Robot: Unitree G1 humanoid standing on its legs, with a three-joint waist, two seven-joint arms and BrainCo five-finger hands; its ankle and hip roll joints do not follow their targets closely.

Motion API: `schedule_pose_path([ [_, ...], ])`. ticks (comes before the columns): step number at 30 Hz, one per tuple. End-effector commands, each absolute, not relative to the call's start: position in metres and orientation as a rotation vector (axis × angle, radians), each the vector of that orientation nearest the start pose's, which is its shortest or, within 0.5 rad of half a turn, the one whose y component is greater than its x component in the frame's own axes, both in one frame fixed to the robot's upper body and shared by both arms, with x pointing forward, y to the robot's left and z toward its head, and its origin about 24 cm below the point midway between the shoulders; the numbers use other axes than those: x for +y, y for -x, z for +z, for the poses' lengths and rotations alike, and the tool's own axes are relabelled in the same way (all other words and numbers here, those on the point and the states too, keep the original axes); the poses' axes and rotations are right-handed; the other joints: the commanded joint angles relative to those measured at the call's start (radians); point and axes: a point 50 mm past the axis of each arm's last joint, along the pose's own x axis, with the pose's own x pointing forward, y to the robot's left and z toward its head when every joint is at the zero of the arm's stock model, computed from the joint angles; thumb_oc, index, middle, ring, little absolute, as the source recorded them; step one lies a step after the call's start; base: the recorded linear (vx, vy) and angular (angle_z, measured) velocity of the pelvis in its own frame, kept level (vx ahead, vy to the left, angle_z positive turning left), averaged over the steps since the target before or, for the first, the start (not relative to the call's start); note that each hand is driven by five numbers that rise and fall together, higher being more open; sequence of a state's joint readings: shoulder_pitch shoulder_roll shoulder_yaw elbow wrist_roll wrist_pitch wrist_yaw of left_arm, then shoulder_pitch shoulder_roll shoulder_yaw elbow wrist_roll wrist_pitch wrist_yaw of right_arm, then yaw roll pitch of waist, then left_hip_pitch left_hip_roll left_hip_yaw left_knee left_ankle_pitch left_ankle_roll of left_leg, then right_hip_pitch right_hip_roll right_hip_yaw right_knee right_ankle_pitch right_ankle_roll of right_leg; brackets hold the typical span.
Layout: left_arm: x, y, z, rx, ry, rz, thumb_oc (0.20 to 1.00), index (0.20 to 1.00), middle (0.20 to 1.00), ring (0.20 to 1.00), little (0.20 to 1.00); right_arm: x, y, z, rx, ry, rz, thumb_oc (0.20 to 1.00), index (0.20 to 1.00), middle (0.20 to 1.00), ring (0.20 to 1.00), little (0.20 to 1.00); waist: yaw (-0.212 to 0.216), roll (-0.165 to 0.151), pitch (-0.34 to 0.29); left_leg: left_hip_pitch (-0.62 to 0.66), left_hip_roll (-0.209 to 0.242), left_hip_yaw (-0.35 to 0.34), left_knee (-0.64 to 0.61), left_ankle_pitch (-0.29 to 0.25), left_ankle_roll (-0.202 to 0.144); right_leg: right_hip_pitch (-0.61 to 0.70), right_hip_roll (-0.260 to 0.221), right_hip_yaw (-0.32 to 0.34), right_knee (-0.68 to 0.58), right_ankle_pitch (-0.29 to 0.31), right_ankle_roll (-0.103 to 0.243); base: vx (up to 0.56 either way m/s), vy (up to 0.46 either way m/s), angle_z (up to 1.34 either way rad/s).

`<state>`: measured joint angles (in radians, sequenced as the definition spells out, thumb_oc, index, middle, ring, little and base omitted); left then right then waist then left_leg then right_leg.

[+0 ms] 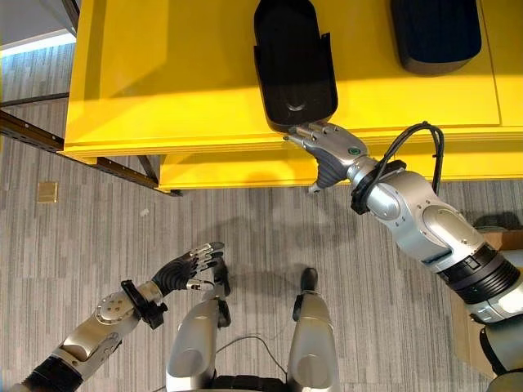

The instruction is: Move parts from the plastic box to the shelf.

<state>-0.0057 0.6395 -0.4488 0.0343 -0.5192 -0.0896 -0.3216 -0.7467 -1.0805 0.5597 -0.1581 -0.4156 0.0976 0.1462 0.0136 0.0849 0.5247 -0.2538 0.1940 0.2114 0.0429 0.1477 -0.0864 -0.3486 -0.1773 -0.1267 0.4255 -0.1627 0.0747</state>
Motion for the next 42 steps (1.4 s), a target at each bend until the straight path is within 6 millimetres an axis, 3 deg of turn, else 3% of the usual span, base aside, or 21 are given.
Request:
schedule_pose_path([
  [1, 0.165, -0.211, 0.023, 0.191, -0.075, -0.714, 1.0, 1.0, 1.0, 1.0, 1.0, -0.178, -0.309, 0.279, -0.564, 1.647, 0.184, 1.0, 1.0, 1.0, 1.0, 1.0, 0.011, -0.016, -0.005, 0.025, 0.01, -0.019, 0.096, -0.135, 0.004, 0.011, 0.059, -0.078, 0.067, -0.059, -0.04, 0.03, -0.01, 0.03],
  [12, 0.166, -0.208, 0.022, 0.206, -0.075, -0.718, 1.0, 1.0, 1.0, 1.0, 1.0, -0.18, -0.312, 0.293, -0.563, 1.607, 0.146, 1.0, 1.0, 1.0, 1.0, 1.0, 0.021, -0.015, -0.005, 0.015, 0.009, -0.026, 0.109, -0.139, 0.004, -0.003, 0.056, -0.08, 0.09, -0.069, -0.044, 0.0, 0.0, 0.0],
  [19, 0.166, -0.207, 0.022, 0.206, -0.076, -0.718, 1.0, 1.0, 1.0, 1.0, 1.0, -0.183, -0.315, 0.291, -0.497, 1.534, 0.164, 1.0, 1.0, 1.0, 1.0, 1.0, 0.021, -0.015, -0.005, 0.005, 0.011, -0.026, 0.114, -0.139, 0.005, -0.016, 0.054, -0.079, 0.101, -0.071, -0.045, 0.0, 0.0, 0.0],
  [25, 0.166, -0.208, 0.022, 0.204, -0.077, -0.712, 1.0, 1.0, 1.0, 1.0, 1.0, -0.185, -0.314, 0.286, -0.533, 1.573, 0.119, 1.0, 1.0, 1.0, 1.0, 1.0, 0.017, -0.014, -0.005, -0.005, 0.012, -0.025, 0.117, -0.139, 0.008, -0.03, 0.055, -0.074, 0.105, -0.07, -0.046, 0.0, 0.0, 0.0],
  [42, 0.164, -0.207, 0.023, 0.197, -0.078, -0.727, 1.0, 1.0, 1.0, 1.0, 1.0, -0.183, -0.317, 0.302, -0.646, 1.54, -0.007, 1.0, 1.0, 1.0, 1.0, 1.0, 0.023, -0.002, -0.005, -0.029, 0.01, -0.027, 0.107, -0.13, 0.005, -0.059, 0.056, -0.07, 0.104, -0.066, -0.045, 0.0, 0.0, 0.0],
])
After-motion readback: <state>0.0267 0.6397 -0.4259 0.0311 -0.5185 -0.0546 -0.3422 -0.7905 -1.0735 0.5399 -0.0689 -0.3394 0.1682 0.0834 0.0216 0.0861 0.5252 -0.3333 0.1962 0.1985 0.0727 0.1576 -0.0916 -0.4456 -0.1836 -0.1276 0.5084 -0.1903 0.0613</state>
